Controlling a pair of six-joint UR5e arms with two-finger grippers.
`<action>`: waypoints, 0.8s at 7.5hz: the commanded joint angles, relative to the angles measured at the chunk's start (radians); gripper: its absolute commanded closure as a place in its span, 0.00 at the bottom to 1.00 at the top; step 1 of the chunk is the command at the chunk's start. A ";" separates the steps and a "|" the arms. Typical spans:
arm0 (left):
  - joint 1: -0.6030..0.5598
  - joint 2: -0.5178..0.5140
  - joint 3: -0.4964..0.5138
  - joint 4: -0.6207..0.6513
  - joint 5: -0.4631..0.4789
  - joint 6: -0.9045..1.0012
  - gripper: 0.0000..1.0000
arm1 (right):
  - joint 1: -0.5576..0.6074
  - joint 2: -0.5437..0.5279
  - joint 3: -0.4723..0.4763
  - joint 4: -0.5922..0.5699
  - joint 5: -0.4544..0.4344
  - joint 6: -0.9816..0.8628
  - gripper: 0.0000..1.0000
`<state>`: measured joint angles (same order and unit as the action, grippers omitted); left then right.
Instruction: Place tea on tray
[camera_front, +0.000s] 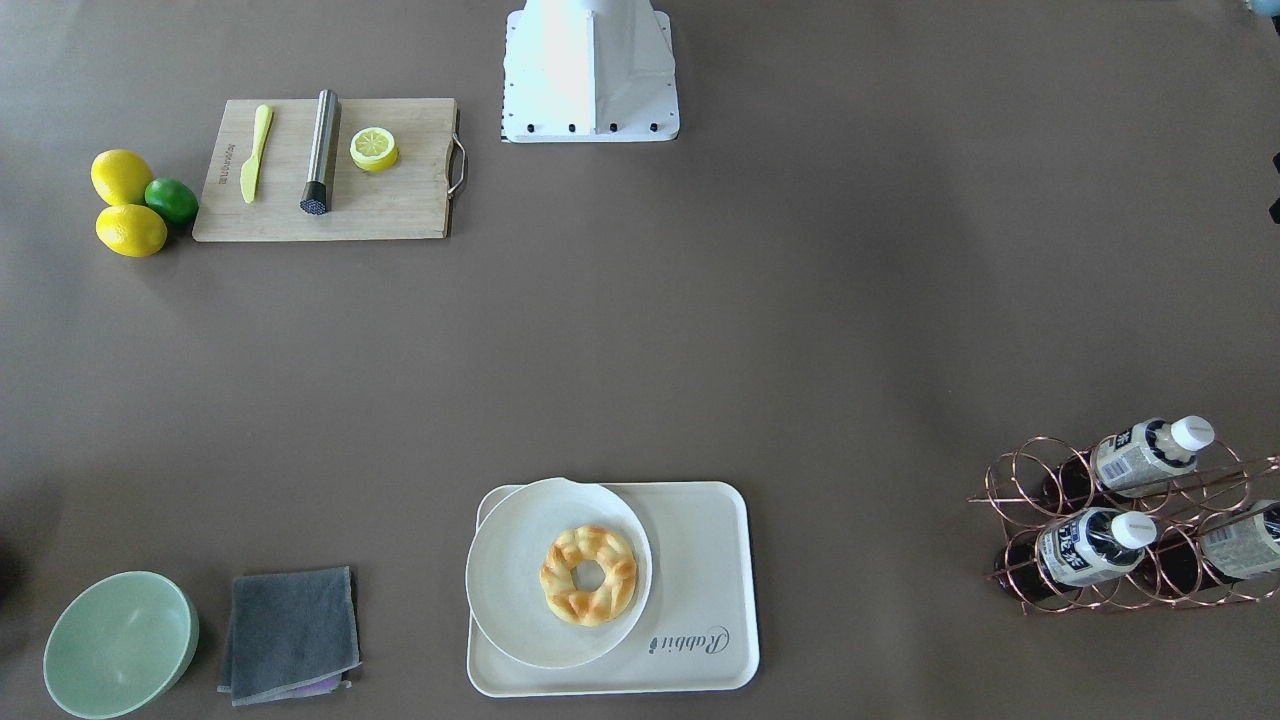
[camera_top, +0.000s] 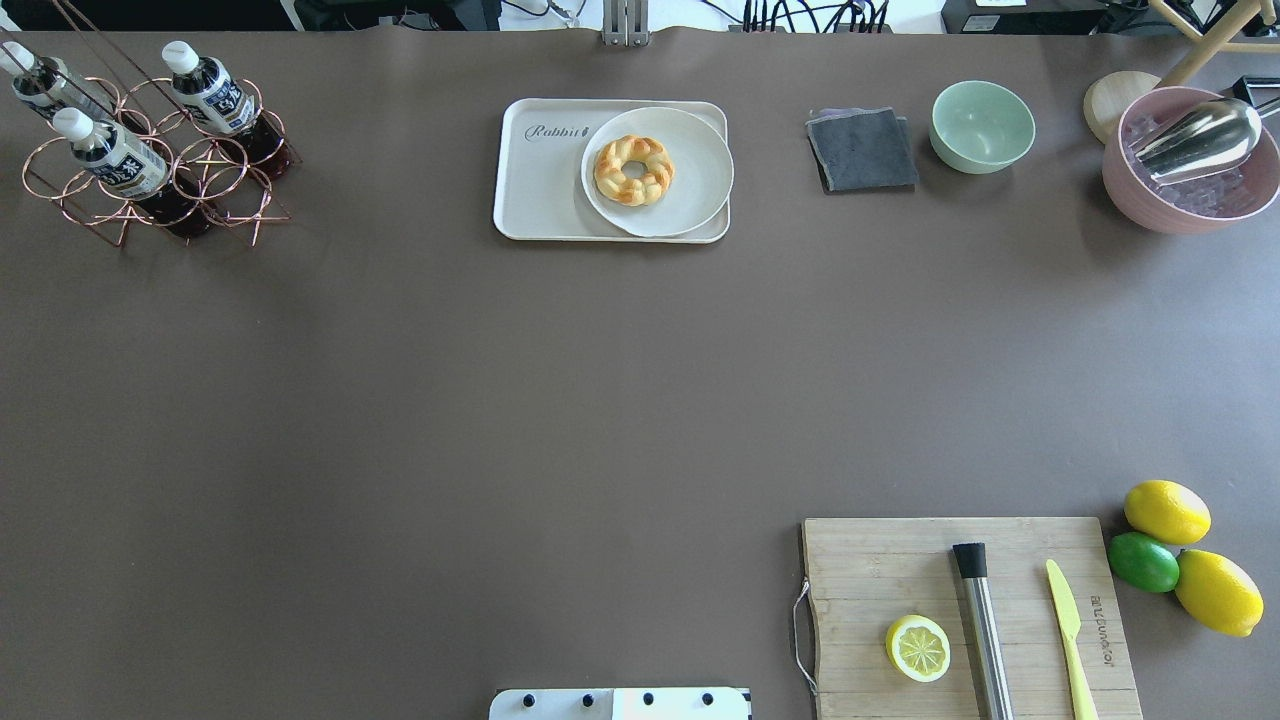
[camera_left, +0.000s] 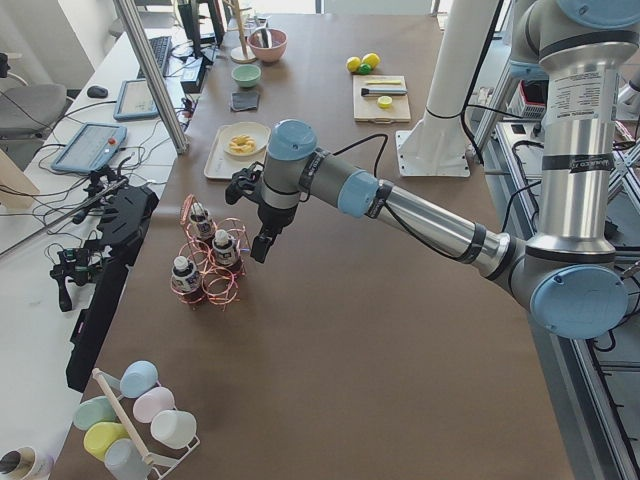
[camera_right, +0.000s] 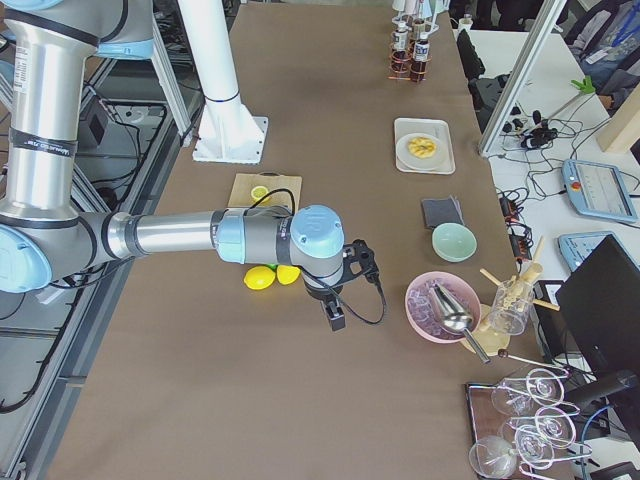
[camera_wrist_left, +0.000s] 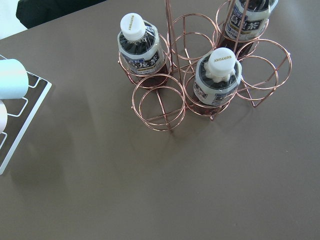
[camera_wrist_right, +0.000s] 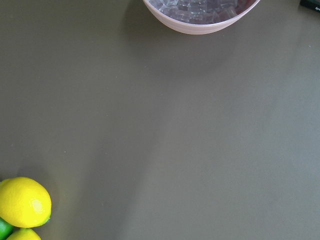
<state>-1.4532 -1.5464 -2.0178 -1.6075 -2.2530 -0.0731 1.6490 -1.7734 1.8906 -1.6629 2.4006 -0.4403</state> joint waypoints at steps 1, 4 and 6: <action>0.004 -0.006 0.011 0.000 0.003 -0.001 0.03 | 0.000 -0.001 -0.001 0.000 -0.001 0.000 0.00; 0.013 -0.006 0.013 -0.002 0.006 0.001 0.03 | 0.000 0.000 0.001 0.000 -0.001 0.000 0.00; 0.013 0.006 0.011 -0.002 0.009 0.004 0.02 | -0.003 0.000 -0.004 0.000 -0.003 0.000 0.00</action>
<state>-1.4418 -1.5488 -2.0051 -1.6088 -2.2463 -0.0700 1.6488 -1.7733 1.8906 -1.6629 2.3984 -0.4403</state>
